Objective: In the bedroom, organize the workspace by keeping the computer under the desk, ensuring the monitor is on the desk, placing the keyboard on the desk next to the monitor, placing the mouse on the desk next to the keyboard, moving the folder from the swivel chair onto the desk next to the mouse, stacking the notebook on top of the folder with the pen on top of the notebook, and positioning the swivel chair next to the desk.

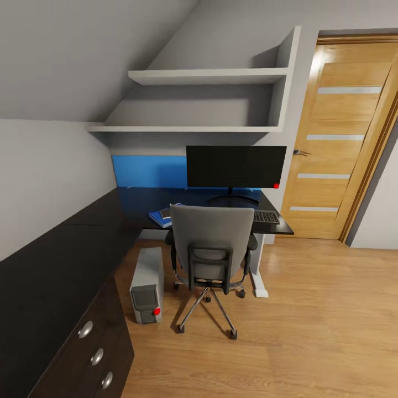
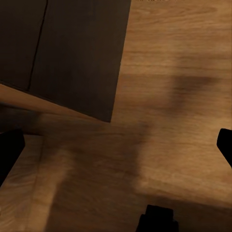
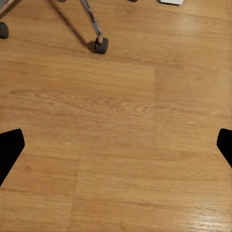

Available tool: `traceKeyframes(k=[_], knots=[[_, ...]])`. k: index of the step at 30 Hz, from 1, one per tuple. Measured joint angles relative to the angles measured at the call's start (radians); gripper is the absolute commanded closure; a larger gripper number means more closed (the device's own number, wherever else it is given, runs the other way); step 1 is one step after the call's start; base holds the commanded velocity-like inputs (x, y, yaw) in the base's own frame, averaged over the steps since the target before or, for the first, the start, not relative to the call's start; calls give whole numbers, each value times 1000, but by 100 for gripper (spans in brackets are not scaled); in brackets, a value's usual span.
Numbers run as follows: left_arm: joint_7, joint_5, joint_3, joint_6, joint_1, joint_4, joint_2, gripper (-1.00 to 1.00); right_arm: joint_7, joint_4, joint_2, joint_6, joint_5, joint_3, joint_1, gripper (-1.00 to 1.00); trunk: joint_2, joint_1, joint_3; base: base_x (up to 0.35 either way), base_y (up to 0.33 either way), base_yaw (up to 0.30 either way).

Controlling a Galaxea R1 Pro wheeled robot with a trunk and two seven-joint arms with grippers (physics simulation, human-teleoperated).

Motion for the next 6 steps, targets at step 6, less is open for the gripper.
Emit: traceKeyframes(k=[6], knots=[[0,0,-3,-2,0,0,1,-100,0,0,0,0,0,0,0,-100,0,0,0,0,0,0]])
